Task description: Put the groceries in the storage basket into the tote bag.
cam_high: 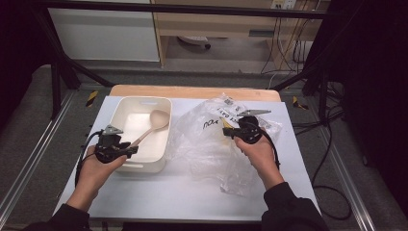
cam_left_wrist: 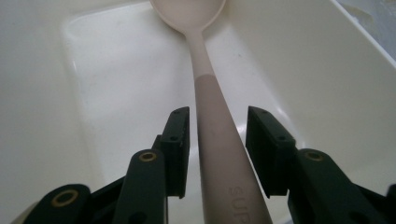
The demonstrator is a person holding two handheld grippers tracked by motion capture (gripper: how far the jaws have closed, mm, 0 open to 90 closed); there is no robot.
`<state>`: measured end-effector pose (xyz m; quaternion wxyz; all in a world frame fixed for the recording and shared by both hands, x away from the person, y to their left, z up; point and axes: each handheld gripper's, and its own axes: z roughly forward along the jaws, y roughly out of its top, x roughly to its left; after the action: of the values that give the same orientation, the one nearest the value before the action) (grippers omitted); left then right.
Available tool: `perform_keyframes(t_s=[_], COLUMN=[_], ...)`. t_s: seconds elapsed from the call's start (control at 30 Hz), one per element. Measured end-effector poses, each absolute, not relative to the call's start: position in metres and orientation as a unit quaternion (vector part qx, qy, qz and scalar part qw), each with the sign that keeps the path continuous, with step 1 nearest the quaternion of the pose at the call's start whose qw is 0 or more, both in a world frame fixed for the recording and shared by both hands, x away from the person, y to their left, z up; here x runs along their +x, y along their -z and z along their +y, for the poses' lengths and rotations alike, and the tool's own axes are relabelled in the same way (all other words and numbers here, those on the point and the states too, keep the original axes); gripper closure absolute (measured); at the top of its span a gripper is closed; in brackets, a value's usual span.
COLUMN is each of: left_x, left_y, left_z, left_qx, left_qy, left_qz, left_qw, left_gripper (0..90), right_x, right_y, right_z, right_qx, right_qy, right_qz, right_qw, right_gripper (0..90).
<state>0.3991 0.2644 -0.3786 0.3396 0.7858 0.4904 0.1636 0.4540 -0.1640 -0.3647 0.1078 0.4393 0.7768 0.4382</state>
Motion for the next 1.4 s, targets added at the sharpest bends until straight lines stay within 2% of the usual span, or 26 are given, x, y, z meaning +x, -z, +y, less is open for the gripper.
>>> perform_keyframes(t_s=[0.27, 0.4, 0.77, 1.2, 1.4], left_x=[0.3970, 0.3965, 0.3981, 0.3943, 0.3968], left_y=[0.3786, 0.3797, 0.3788, 0.3793, 0.3775], left_z=[0.2651, 0.2646, 0.2660, 0.2648, 0.2650], left_qx=[0.788, 0.789, 0.791, 0.789, 0.791], left_qy=[-0.160, -0.159, -0.168, -0.185, -0.171], left_qz=[0.491, 0.490, 0.493, 0.489, 0.494], left_qw=[0.335, 0.336, 0.322, 0.322, 0.319], left_gripper=[58.8, 64.7, 67.6, 68.1, 67.7], right_x=[0.4537, 0.4538, 0.4547, 0.4546, 0.4544], right_y=[0.3658, 0.3660, 0.3673, 0.3682, 0.3680], right_z=[-0.1627, -0.1622, -0.1622, -0.1620, -0.1625], right_qx=[0.439, 0.439, 0.439, 0.439, 0.440], right_qy=[-0.439, -0.438, -0.435, -0.435, -0.434], right_qz=[0.777, 0.777, 0.779, 0.779, 0.779], right_qw=[0.107, 0.105, 0.105, 0.104, 0.104], right_gripper=[90.0, 90.0, 90.0, 90.0, 90.0])
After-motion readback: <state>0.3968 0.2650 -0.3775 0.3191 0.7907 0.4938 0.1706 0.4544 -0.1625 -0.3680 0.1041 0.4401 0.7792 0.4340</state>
